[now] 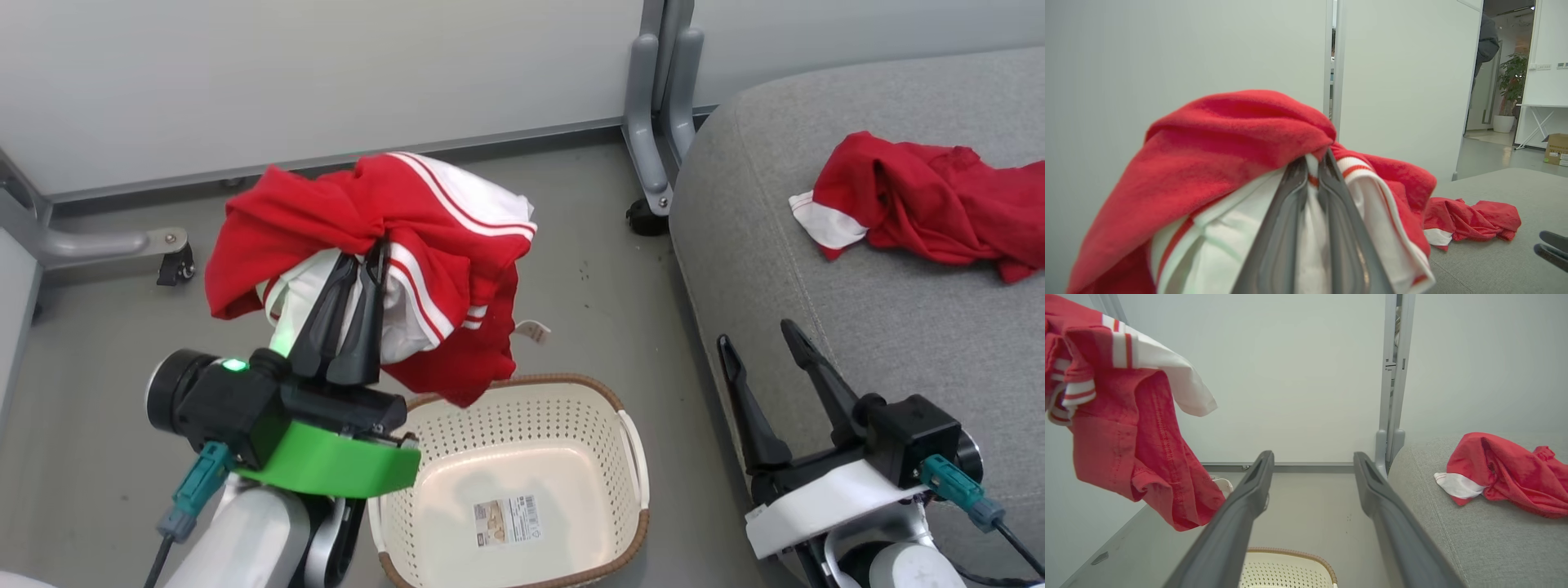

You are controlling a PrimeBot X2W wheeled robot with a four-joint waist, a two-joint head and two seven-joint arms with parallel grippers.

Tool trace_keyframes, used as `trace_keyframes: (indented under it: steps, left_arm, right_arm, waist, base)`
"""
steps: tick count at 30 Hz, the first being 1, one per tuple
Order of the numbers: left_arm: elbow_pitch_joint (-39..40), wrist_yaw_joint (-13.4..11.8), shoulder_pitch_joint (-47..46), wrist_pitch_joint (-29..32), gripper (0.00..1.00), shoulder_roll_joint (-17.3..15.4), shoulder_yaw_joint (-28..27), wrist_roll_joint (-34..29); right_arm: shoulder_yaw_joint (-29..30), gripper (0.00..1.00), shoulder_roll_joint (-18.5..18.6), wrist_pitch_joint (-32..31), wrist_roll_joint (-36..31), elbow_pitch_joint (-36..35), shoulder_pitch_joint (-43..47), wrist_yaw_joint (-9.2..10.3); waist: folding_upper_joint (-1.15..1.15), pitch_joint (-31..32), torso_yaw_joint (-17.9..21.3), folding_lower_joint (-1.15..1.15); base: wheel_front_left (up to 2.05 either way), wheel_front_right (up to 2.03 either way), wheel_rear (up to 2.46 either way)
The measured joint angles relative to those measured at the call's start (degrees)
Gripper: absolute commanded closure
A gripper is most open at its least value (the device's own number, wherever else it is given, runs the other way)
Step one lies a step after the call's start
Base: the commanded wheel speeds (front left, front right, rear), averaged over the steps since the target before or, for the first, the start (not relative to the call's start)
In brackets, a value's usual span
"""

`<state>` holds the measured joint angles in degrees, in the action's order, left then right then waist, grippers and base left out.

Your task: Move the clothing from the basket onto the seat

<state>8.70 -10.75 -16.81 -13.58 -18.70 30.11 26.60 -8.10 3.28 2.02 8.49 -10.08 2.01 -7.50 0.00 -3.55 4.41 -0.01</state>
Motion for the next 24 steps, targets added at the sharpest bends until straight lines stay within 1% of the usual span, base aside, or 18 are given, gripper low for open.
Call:
trace_keyframes:
  steps: [6,12,24]
  left_arm:
    - [0.9,-0.4,3.6,0.2,1.0,-0.2,0.5,1.5]
    - [1.2,-0.7,4.7,0.3,1.0,-0.3,0.6,2.0]
    - [1.1,-0.3,4.8,-0.1,1.0,-0.2,0.5,2.4]
  right_arm:
    - [-0.9,0.0,-0.1,-0.9,0.5,0.3,2.0,0.0]
    - [-1.3,0.0,-0.2,-1.5,0.6,0.2,2.7,0.0]
    - [-1.5,0.0,-0.2,-1.7,0.6,-0.1,2.8,0.0]
  waist:
    - [0.0,2.7,0.0,0.0]
    - [0.0,4.4,-0.3,0.0]
    - [0.0,5.3,-0.6,0.0]
  base:
    - [0.0,0.0,0.0]
    - [0.0,0.0,0.0]
    - [0.0,0.0,0.0]
